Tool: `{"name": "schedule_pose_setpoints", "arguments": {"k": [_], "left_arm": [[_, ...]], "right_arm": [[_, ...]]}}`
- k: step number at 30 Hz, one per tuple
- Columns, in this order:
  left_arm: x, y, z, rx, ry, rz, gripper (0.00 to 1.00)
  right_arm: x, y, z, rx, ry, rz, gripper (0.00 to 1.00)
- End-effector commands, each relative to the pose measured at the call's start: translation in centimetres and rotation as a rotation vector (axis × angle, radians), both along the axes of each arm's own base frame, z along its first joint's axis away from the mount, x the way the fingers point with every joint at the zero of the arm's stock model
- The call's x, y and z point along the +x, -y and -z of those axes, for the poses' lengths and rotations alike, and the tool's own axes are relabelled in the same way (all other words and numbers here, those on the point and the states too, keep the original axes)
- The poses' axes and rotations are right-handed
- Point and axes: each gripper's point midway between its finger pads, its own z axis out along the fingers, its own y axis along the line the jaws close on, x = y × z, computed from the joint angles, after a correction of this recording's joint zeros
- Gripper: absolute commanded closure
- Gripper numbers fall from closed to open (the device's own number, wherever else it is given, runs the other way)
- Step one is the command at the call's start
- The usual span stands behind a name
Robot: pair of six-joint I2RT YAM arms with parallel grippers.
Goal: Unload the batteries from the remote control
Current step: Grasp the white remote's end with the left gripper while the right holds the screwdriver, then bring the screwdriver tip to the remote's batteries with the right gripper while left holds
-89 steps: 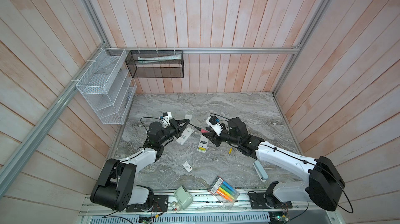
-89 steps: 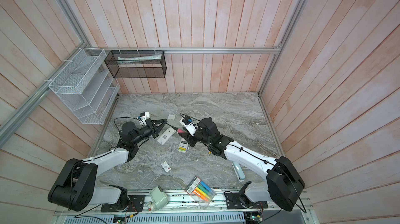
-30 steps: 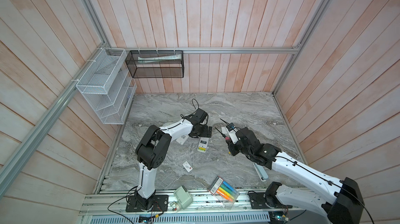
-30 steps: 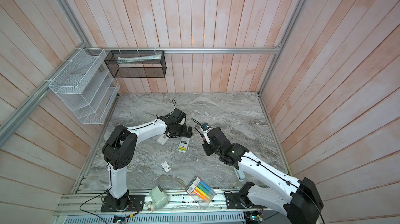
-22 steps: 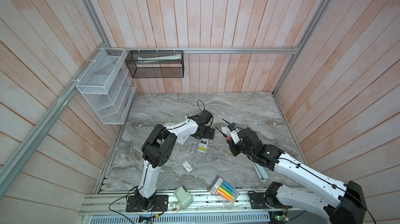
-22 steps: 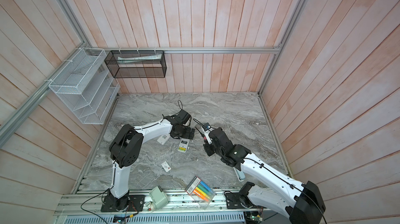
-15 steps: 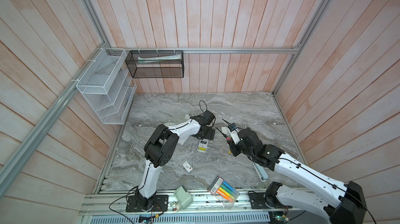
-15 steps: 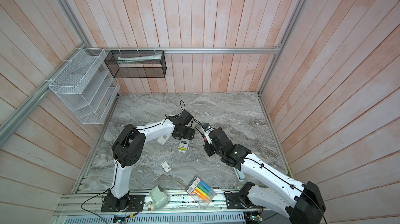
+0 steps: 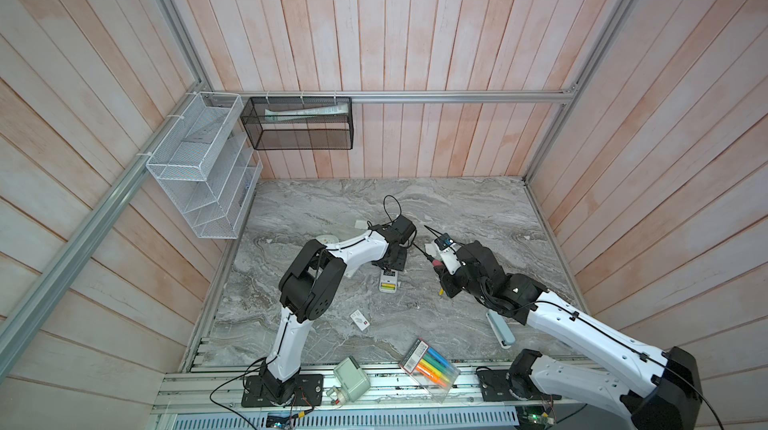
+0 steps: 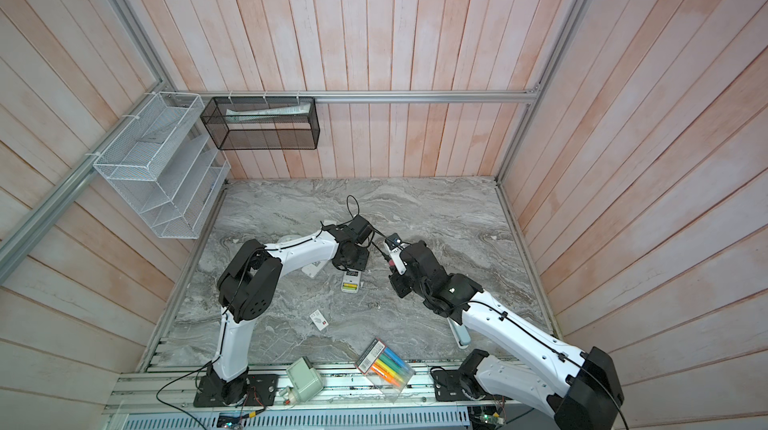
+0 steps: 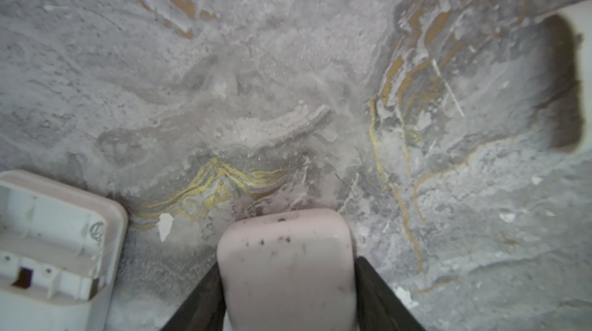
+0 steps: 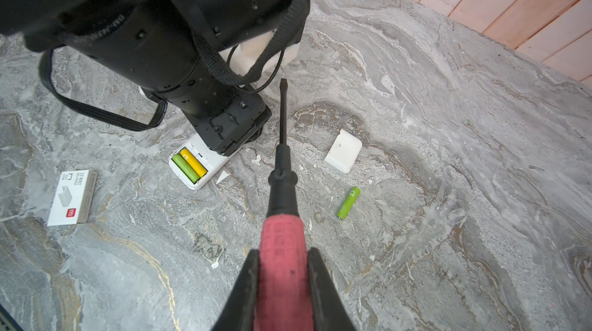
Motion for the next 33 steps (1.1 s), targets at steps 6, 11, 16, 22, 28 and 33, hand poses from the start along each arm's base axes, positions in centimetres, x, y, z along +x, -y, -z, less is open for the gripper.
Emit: {"name": "schedule_pose_setpoints", "arguments": {"k": [6, 11, 16, 22, 28, 33], "left_arm": [[-3.1, -1.9, 2.9, 0.019, -0.129, 0.045, 0.52], [-3.1, -3.6, 2.3, 0.012, -0.128, 0.025, 0.56], [-3.4, -4.8, 1.6, 0.02, -0.122, 0.03, 0.56], [-3.8, -4.9, 1.6, 0.022, -0.136, 0.053, 0.56], [-3.7, -4.1, 1.8, -0.014, -0.142, 0.071, 0.56], [-3.8, -3.0, 1.7, -0.077, -0.147, 0.084, 0.56]], "right_arm": [[-0.6, -0.2, -0.4, -0.046, -0.023, -0.055, 1.0], [-1.3, -0.5, -0.4, -0.062, -0.039, -0.098, 1.0], [-2.5, -1.3, 0.2, -0.096, -0.072, -0.183, 1.0], [-4.5, -3.0, 0.3, -0.133, -0.115, -0.317, 1.0], [-6.0, -4.0, 0.9, -0.221, -0.149, -0.402, 1.0], [-6.6, -5.1, 1.9, -0.326, -0.154, -0.46, 1.0]]}}
